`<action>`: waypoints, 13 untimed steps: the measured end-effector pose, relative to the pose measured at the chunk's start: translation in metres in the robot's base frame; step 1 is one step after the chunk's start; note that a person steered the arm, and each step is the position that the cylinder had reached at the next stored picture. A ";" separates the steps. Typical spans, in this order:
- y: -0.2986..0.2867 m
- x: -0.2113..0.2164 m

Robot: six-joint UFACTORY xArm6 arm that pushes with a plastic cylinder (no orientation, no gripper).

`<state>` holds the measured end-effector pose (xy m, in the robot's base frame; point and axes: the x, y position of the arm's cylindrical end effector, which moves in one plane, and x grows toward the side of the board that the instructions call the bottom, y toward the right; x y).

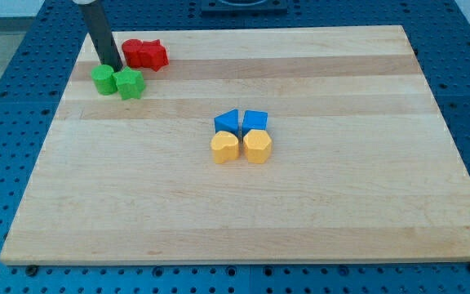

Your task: Place the red blocks to the horizontal right of the green blocks

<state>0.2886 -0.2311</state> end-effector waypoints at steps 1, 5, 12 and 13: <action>-0.021 -0.002; -0.073 -0.024; 0.063 -0.025; 0.121 -0.024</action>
<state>0.2642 -0.1100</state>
